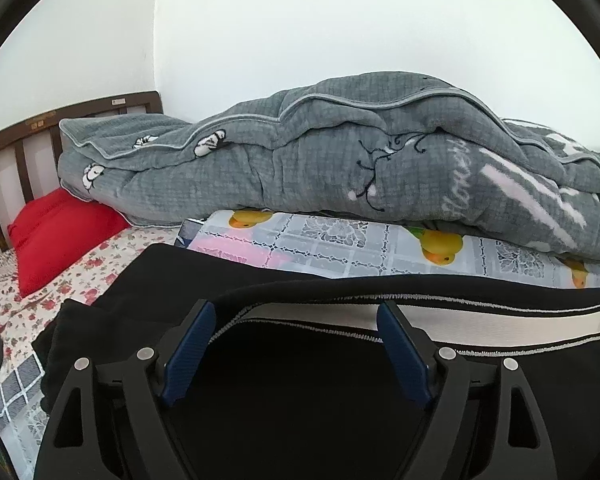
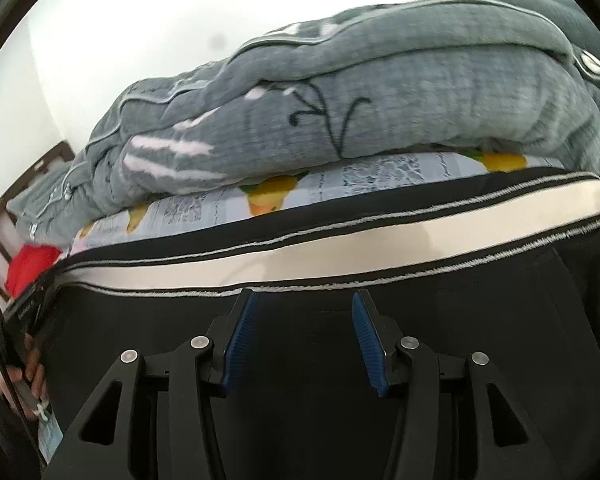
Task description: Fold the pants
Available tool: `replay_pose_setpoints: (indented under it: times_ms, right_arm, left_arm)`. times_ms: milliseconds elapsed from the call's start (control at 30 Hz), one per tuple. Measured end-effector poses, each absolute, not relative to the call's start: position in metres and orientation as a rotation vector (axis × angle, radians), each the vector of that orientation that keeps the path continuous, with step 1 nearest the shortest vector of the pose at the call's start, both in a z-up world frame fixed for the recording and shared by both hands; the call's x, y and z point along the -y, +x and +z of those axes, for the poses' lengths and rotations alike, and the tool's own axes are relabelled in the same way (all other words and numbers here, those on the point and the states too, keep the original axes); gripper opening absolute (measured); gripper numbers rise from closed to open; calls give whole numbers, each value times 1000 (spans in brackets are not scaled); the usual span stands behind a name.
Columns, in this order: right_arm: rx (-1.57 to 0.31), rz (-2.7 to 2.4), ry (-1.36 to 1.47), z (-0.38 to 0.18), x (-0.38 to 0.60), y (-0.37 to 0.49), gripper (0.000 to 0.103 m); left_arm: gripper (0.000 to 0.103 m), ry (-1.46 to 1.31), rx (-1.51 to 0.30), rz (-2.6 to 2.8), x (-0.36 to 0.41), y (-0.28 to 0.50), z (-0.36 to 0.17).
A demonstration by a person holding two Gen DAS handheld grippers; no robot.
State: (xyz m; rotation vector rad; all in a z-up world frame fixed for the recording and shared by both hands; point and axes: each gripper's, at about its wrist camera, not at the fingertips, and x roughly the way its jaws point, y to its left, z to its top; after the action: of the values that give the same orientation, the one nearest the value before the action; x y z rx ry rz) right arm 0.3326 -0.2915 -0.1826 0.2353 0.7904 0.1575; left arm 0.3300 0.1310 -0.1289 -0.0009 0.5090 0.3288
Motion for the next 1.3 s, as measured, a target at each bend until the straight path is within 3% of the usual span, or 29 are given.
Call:
replay_pose_setpoints:
  times_ms: [800,1300]
  right_arm:
    - [-792,181,220,-182,286,334,50]
    - [-653,137,123,-156,280,303,56]
  left_arm:
    - [82,50,-487,310,-121,326,-126]
    - [83,3,-432,282,-118,300,-117]
